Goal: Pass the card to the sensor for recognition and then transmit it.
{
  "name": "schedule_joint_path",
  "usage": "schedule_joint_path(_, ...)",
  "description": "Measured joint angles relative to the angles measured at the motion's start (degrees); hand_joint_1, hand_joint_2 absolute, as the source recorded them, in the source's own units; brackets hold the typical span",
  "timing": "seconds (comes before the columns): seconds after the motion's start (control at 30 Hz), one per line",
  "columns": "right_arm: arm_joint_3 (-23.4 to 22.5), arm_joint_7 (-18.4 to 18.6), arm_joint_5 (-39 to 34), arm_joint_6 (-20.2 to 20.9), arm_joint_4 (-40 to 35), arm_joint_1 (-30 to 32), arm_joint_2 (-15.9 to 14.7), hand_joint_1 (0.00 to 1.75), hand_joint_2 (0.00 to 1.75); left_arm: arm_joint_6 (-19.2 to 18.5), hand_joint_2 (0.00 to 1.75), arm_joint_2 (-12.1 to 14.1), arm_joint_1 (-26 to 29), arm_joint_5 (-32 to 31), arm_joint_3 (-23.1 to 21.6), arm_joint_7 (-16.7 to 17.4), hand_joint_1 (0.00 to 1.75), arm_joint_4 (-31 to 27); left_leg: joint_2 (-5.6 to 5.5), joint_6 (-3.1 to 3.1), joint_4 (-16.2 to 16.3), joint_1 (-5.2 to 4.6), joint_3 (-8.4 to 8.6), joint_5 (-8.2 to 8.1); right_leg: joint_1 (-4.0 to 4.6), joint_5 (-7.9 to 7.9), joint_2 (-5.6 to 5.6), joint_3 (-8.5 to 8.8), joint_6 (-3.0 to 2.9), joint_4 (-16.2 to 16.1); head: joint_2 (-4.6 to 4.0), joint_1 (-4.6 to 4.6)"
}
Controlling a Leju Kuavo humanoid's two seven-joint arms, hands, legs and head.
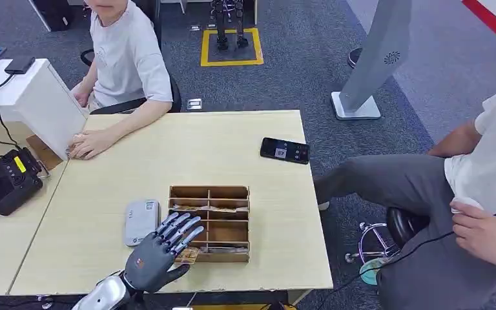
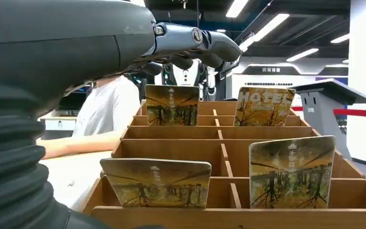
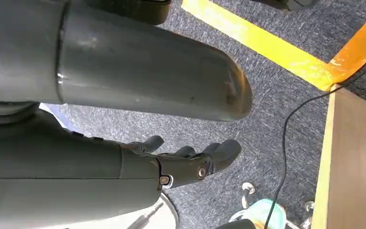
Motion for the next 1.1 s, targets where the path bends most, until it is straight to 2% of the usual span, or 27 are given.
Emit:
schedule_joint_path(0.83, 0.11, 0.07, -0.07, -0.09, 0.00, -0.02, 0.00, 0.00, 0.00, -0.50, 1.75, 0.00, -0.09, 0.26, -0.31, 0.02, 0.03, 0.46, 0.00, 0.00, 0.00, 0.00, -0.01, 0.00, 0.00, 0.00, 0.00, -0.01, 0.00, 0.00, 0.00, 0.00)
schedule_joint_path(0.87, 0.09, 0.07, -0.07, -0.11, 0.00, -0.02, 0.00, 0.00, 0.00, -0.50, 1.75, 0.00, -0.10, 0.26, -0.31, 0.02, 0.40, 0.48, 0.00, 0.00, 0.00, 0.00, -0.01, 0.00, 0.00, 0.00, 0.00, -0.01, 0.00, 0.00, 0.00, 0.00)
schedule_joint_path(0.9, 0.09, 0.07, -0.07, -0.11, 0.00, -0.01, 0.00, 0.00, 0.00, -0.55, 1.75, 0.00, -0.10, 0.26, -0.31, 0.04, 1.48, 0.50, 0.00, 0.00, 0.00, 0.00, -0.01, 0.00, 0.00, 0.00, 0.00, -0.01, 0.00, 0.00, 0.00, 0.00)
schedule_joint_path(0.97, 0.11, -0.02, -0.11, -0.11, 0.00, -0.02, 0.00, 0.00, 0.00, -1.25, 1.75, 0.02, -0.20, 0.26, -0.33, 0.44, 1.73, 0.61, 0.00, 0.00, 0.00, 0.00, -0.01, 0.00, 0.00, 0.00, 0.00, -0.01, 0.00, 0.00, 0.00, 0.00)
schedule_joint_path(1.1, 0.11, -0.15, -0.26, -0.07, 0.00, -0.02, 0.00, 0.00, 0.00, -1.60, 1.75, 0.02, -0.59, 0.28, -0.35, 0.55, 1.75, 1.07, 0.00, 0.00, 0.00, 0.00, -0.01, 0.00, 0.00, 0.00, 0.00, -0.01, 0.00, 0.00, 0.00, 0.00)
